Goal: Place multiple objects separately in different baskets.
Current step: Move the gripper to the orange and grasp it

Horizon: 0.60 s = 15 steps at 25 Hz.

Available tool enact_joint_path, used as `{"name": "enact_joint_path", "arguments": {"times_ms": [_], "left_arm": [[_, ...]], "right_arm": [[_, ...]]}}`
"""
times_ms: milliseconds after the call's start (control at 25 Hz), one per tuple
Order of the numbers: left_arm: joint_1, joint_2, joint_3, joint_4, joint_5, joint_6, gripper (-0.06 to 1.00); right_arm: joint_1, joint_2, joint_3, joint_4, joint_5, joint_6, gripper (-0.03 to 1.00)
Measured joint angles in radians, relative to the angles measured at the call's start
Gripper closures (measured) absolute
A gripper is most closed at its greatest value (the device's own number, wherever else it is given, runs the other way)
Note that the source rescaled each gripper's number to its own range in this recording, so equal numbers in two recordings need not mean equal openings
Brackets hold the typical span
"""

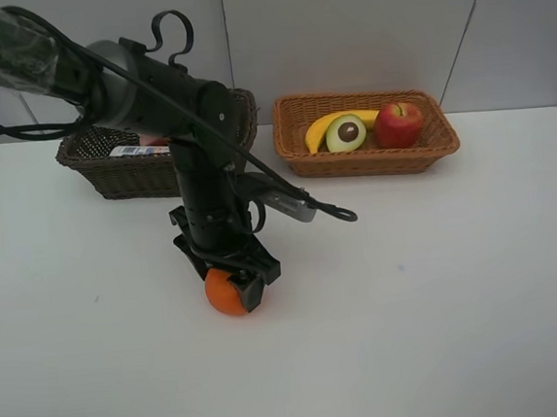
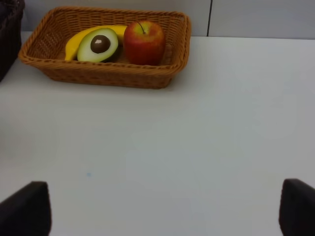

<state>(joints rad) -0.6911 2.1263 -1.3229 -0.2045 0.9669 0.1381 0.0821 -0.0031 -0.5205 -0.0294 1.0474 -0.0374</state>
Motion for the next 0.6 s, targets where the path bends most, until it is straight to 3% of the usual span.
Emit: {"name": "enact_joint_path", "arguments": {"times_ms": [600], "left_arm": [[0.0, 0.0, -0.012, -0.007, 0.079, -0.006, -0.01]], "right_arm": [[0.0, 0.0, 0.0, 0.0, 0.0, 0.0, -0.01]]}}
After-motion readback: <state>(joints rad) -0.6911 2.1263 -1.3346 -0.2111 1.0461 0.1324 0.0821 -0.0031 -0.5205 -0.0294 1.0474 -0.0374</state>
